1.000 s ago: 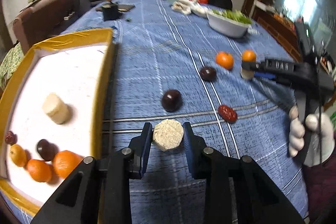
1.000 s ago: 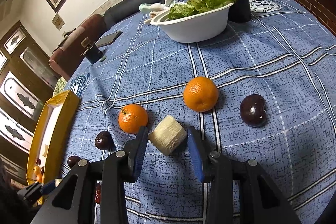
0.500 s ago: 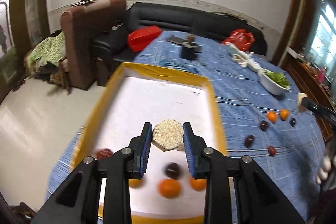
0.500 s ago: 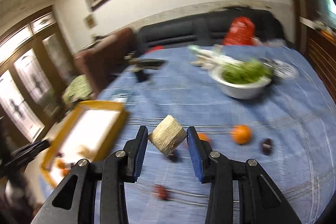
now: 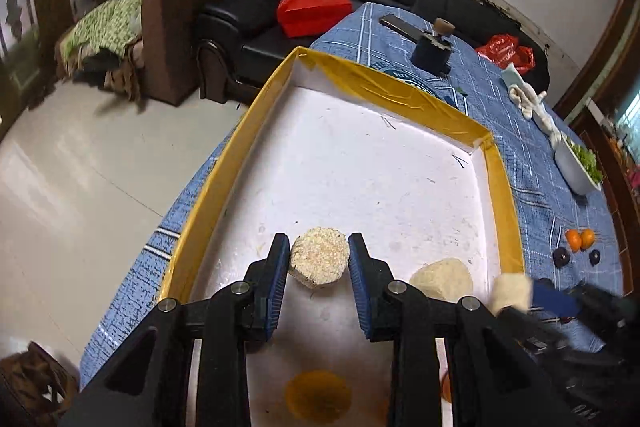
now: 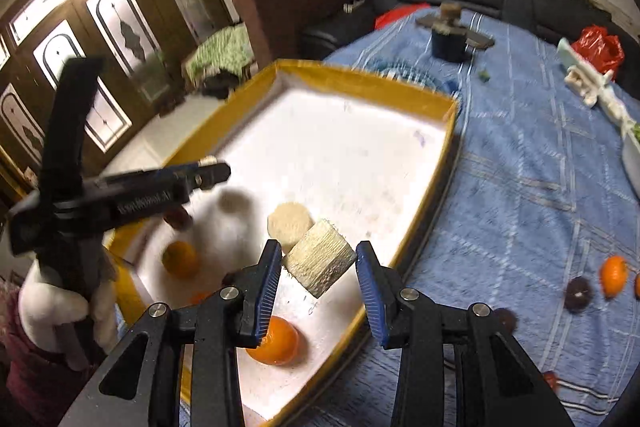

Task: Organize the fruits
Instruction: 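Lower the rice cake into the tray with the left tool while the right tool drops the pale block, then grasp a dark plum with the left tool while the right tool grasps a red date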

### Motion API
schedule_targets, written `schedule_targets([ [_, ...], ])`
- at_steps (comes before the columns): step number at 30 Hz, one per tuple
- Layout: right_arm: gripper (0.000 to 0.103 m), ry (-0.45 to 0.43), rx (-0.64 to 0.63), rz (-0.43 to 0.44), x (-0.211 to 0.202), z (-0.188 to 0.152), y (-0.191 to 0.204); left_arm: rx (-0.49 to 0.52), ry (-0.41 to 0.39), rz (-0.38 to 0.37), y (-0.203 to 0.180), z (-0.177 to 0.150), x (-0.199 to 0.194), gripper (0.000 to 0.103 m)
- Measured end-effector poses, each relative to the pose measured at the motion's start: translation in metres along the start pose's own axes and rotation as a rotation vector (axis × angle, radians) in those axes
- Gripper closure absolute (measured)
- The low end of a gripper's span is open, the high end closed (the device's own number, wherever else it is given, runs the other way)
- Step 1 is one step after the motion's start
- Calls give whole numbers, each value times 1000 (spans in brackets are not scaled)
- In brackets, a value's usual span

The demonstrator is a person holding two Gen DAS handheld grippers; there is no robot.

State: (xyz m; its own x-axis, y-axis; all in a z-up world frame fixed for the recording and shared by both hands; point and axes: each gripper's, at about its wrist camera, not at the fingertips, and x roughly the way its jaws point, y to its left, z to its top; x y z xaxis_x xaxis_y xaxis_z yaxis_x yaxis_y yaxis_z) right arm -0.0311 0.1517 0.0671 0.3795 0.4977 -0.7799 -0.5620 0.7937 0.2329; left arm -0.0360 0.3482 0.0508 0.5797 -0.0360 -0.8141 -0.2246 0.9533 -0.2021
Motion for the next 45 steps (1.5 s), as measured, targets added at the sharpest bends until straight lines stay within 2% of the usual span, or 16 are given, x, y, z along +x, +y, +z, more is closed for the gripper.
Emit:
schedule_targets([
  [2, 60, 16, -4, -13, 7, -5, 2, -26, -2, -15, 4, -3, -4, 57],
  [3, 59, 18, -4, -16, 8, -8, 4, -40, -17, -26, 6, -5, -9, 54],
  [7, 46, 6, 3, -5, 6, -13, 4, -79, -82, -15, 9, -14, -34, 29],
  [10, 44, -28, 13, -5, -9, -17, 3, -109, -133, -6, 7, -26, -58, 20],
  [13, 39, -89, 55, -1, -36, -29, -6, -147, -169, -55, 2, -41, -75, 14],
  [17, 37, -166, 136, -24, -68, -54, -28, -165, -175, -98, -17, -59, -85, 14],
  [21, 37, -221, 248, -75, -100, -85, -66, -116, -195, -107, -45, -69, -93, 14],
  [24, 37, -220, 306, -120, -115, -102, -96, -65, -201, -138, -69, -77, -97, 14],
  [28, 37, -204, 340, -162, -124, -113, -121, 10, -161, -160, -100, -86, -94, 14],
  [35, 39, -120, 281, -230, -95, -108, -136, 77, -152, -161, -119, -91, -94, 14],
  [37, 47, -98, 256, -235, -84, -105, -138, 92, -151, -161, -122, -92, -91, 20],
  [39, 48, -86, 240, -241, -77, -105, -139, 98, -141, -163, -125, -93, -87, 30],
  [41, 57, -72, 219, -248, -69, -104, -139, 105, -121, -174, -128, -93, -80, 44],
  [45, 79, -75, 194, -246, -65, -106, -139, 135, -77, -169, -141, -93, -62, 46],
])
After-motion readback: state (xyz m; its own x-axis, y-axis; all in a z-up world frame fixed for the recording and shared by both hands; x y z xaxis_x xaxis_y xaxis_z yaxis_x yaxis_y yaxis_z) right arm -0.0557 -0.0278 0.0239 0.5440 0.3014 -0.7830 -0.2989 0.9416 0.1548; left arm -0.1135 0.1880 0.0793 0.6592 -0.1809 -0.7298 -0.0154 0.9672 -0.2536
